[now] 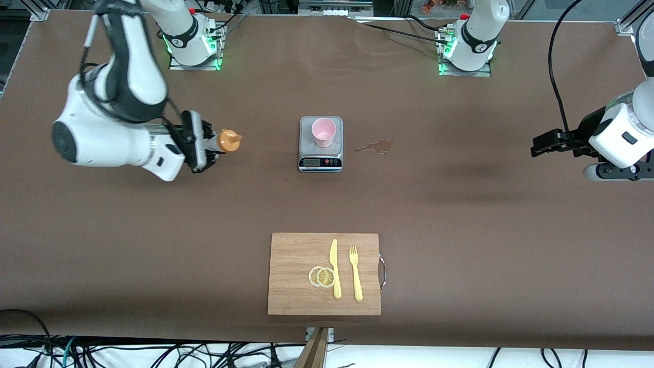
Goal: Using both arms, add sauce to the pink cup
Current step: 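Carry the bottle with the right gripper back to its spot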
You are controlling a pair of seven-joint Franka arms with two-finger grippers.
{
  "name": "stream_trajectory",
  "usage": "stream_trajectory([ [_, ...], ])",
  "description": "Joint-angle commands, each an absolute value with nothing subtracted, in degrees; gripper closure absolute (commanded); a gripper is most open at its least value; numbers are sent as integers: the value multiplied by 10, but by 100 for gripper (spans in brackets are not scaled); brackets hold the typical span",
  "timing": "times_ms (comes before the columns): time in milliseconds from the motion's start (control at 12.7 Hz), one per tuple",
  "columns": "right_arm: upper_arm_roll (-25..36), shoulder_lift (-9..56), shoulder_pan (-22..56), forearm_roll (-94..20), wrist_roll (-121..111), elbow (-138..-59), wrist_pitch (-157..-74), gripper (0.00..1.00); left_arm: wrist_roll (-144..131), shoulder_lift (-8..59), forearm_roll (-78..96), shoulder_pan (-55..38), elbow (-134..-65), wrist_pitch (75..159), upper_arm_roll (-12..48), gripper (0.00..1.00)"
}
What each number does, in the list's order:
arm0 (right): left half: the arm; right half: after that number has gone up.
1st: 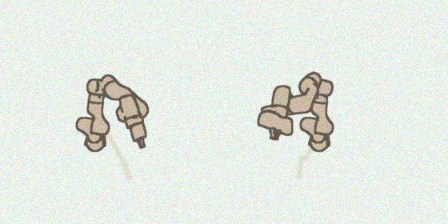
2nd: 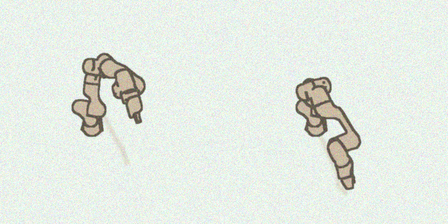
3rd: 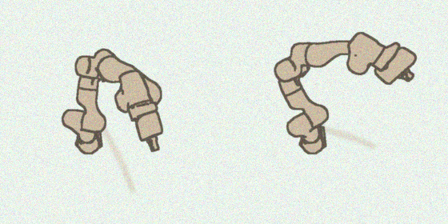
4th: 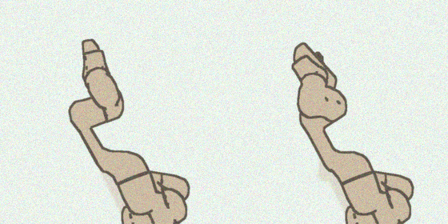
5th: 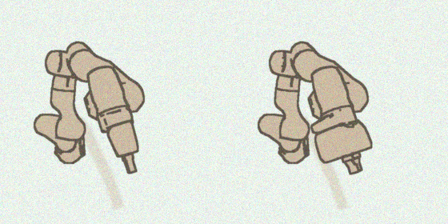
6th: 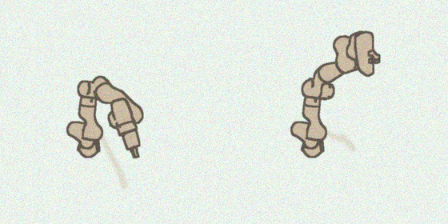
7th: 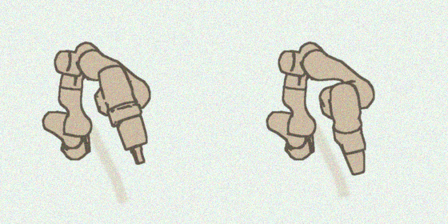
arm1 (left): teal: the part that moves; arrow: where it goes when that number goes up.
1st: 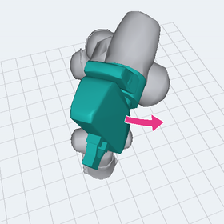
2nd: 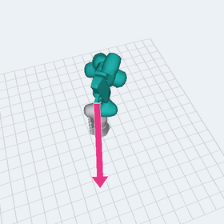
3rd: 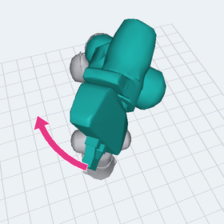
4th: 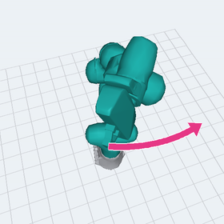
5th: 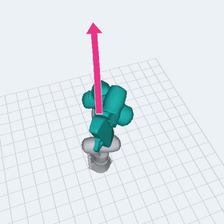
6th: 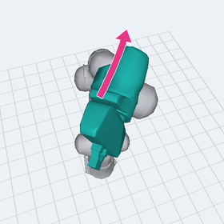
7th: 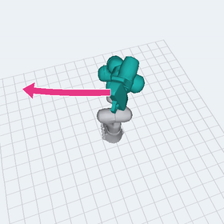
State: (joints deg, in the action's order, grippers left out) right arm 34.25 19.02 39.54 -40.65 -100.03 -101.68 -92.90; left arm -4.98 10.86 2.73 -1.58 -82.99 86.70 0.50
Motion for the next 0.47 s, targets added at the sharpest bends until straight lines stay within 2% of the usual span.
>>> stream_trajectory([
  [0, 338, 227, 333, -469, -1120, -1017, -880, 72, -41, 113, 29, -16, -817, 857, 5, 0],
  [394, 336, 337, 230, -566, -1364, -1016, -773, 71, -40, 113, 29, -15, -817, 858, 5, 0],
])
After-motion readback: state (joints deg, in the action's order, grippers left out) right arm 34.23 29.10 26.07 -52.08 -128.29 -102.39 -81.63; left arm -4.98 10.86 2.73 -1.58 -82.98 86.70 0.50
